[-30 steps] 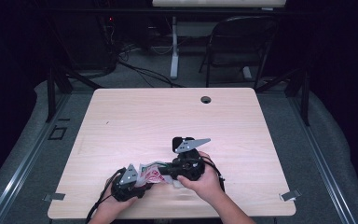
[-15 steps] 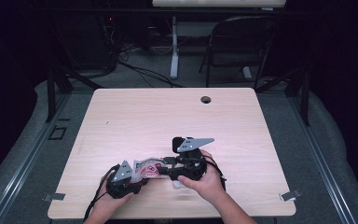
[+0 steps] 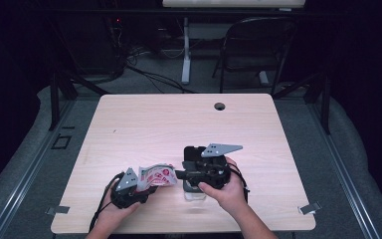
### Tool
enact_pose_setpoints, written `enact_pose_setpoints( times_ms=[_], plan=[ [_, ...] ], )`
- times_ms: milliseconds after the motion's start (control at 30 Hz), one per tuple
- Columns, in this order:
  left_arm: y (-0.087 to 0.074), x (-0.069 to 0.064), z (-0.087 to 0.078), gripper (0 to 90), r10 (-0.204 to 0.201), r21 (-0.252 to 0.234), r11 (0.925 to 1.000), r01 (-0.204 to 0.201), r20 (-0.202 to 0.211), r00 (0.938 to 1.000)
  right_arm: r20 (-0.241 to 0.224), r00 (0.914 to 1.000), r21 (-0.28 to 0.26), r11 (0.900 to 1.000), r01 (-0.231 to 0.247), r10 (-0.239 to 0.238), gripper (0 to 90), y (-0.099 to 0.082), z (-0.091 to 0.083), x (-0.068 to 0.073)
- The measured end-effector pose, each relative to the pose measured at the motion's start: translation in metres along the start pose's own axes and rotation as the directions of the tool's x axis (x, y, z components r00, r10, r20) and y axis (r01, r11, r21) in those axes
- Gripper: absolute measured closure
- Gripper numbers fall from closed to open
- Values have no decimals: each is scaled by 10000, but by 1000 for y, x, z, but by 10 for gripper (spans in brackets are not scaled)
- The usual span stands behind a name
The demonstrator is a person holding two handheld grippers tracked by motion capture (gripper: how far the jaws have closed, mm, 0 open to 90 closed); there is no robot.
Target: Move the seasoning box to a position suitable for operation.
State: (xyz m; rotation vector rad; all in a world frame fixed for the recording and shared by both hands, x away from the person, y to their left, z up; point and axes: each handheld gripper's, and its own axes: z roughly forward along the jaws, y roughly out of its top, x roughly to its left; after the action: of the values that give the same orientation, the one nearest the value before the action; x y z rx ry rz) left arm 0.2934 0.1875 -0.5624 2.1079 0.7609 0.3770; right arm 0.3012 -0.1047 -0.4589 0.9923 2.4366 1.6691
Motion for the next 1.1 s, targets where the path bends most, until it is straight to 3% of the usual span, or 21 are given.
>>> enact_pose_setpoints(
  times_ms=[200,433,600,867,1100],
  plan=[
    [2,0,0,558,68,1,10000,-68,-56,10000,63,9999,6,10000,-89,89,615,0,-3,-2],
    [3,-4,0,559,299,139,9995,-294,-333,9990,154,9993,614,9975,344,-354,586,-3,8,7],
    [4,-5,-1,559,377,171,9992,-367,-589,9975,252,9981,739,9958,546,-566,580,-4,11,11],
    [9,-7,-2,560,645,128,9979,-635,-1091,9919,411,9976,774,9957,518,-551,580,-7,13,13],
    [14,-10,-2,560,858,4,9963,-865,-1272,9882,532,9966,828,9949,580,-625,587,-10,12,13]
  ],
)
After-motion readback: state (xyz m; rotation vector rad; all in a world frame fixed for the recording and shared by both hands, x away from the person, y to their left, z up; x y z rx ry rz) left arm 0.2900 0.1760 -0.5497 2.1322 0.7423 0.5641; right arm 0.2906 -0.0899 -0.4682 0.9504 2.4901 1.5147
